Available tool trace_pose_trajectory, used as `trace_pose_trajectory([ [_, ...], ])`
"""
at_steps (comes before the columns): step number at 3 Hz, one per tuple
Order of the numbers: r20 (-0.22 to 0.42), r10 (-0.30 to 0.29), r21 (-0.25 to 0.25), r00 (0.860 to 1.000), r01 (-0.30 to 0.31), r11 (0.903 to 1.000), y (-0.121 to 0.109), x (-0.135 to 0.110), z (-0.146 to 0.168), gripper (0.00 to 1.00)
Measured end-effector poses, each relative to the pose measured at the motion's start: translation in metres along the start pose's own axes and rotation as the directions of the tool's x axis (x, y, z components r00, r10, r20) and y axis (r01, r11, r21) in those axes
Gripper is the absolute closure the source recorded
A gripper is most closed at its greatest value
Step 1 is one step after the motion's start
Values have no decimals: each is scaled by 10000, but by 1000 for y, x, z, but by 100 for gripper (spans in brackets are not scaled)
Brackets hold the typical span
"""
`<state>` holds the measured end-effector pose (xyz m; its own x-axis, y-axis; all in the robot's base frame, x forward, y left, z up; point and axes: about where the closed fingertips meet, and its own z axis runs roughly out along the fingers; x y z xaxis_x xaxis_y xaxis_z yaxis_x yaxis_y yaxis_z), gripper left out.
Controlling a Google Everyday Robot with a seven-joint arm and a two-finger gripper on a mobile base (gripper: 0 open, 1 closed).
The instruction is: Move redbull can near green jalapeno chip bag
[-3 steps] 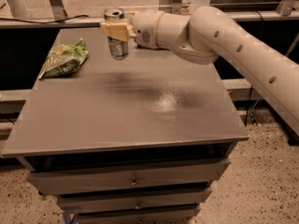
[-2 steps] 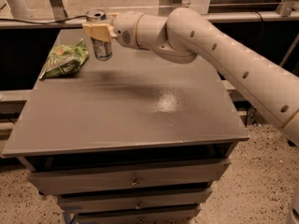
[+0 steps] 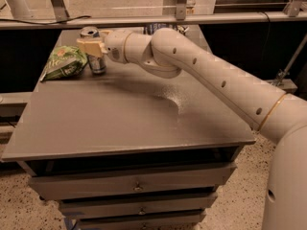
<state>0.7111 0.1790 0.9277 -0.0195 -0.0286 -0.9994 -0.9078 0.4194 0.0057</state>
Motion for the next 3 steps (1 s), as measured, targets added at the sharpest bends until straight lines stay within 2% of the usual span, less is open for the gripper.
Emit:
trace_pose_trajectory([
  [1,59,134,224,9999,-135,9997,-7,15,8,100],
  [2,77,210,289,9997,-212,9994,-9,16,10,82],
  [3,77,211,289,9997,-213,9994,-9,15,10,59],
])
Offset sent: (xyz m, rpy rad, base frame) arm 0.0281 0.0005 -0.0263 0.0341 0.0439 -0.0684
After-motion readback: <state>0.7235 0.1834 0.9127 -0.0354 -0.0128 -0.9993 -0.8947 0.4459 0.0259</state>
